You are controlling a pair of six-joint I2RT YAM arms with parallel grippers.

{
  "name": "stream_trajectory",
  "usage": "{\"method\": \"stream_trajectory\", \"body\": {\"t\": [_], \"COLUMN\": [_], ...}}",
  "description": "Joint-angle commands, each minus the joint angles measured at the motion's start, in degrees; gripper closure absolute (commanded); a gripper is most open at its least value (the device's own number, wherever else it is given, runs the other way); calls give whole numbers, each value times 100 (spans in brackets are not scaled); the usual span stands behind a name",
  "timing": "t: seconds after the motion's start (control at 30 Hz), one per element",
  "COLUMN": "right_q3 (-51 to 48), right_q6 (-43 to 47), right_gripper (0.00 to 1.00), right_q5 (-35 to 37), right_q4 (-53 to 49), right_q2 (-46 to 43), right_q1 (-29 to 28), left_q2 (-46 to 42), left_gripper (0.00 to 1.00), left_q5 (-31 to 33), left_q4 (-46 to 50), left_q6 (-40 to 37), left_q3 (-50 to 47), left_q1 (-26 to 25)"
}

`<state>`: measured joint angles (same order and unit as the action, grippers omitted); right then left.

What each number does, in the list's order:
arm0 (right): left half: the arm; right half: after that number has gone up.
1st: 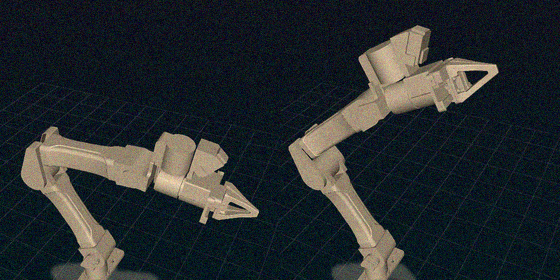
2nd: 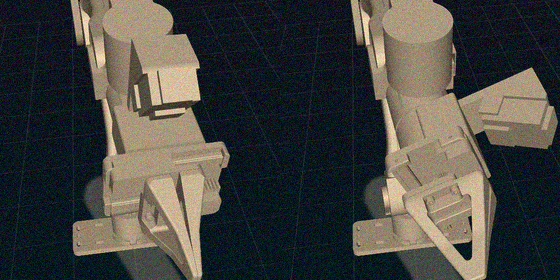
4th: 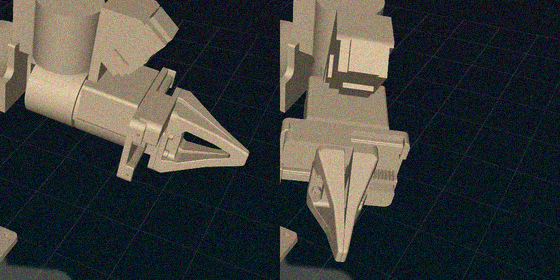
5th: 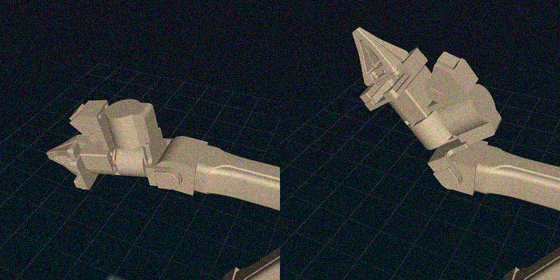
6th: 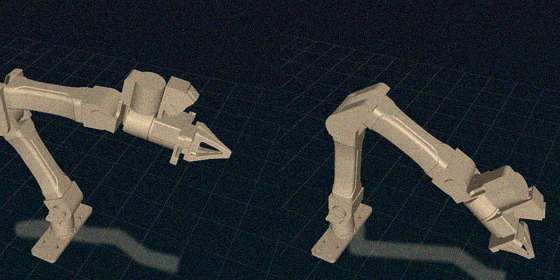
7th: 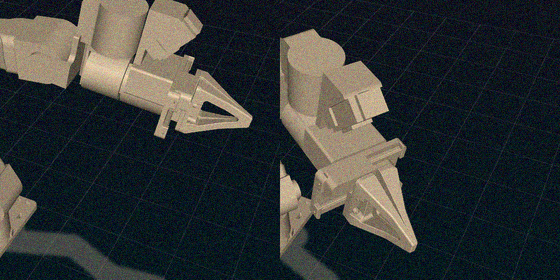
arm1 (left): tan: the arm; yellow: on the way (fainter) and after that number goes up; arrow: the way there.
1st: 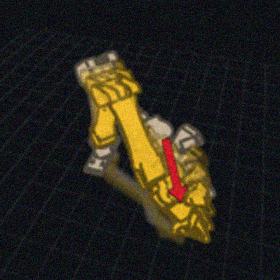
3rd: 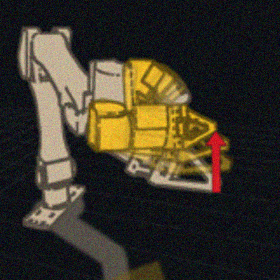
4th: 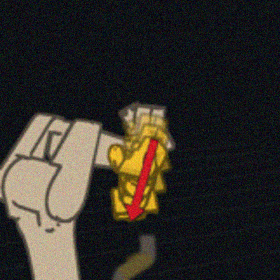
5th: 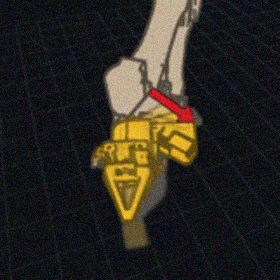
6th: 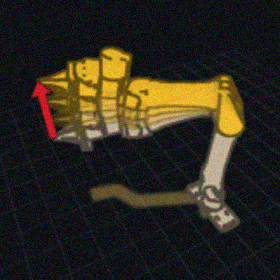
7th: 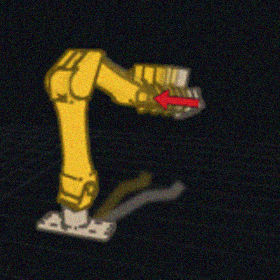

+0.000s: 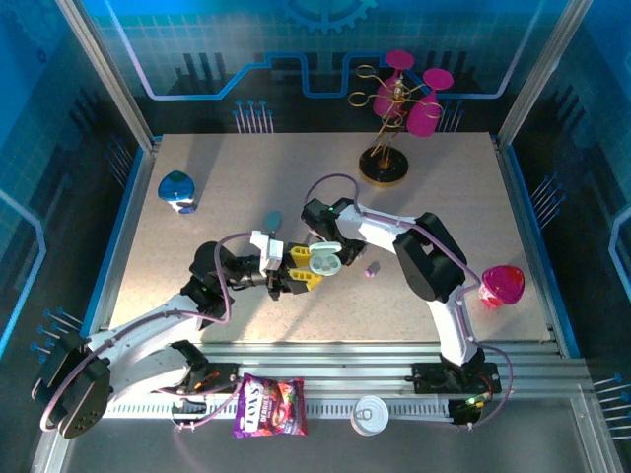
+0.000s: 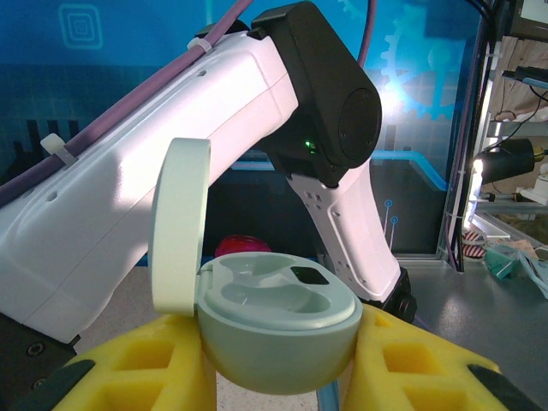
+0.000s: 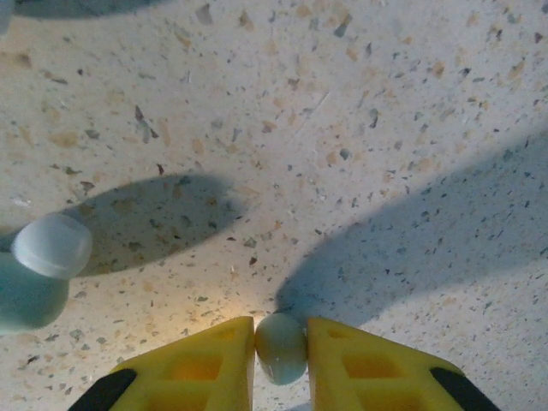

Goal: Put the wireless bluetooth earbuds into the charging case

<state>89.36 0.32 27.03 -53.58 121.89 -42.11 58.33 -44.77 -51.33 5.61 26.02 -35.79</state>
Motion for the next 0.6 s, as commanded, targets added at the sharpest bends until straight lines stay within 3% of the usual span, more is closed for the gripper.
{"method": "stream_trajectory", "body": {"t": [0.0, 0.37, 0.57], "right_q3": [72, 75, -345], "right_q6": [70, 62, -123], "right_gripper": [79, 85, 85], "right_q5": [-5, 6, -694], "right_q4": [-162, -137, 311], "right_q2": [174, 168, -543], "right_q1": [-52, -26, 203], "left_q2": [-41, -58, -56], "left_gripper": [77, 77, 77], "left_q5": [-4, 17, 134], "left_q4": [-140, -140, -141], "left_q6": [-101, -104, -64], "left_q3": [-97, -112, -147], "left_q1": [-33, -28, -20]}}
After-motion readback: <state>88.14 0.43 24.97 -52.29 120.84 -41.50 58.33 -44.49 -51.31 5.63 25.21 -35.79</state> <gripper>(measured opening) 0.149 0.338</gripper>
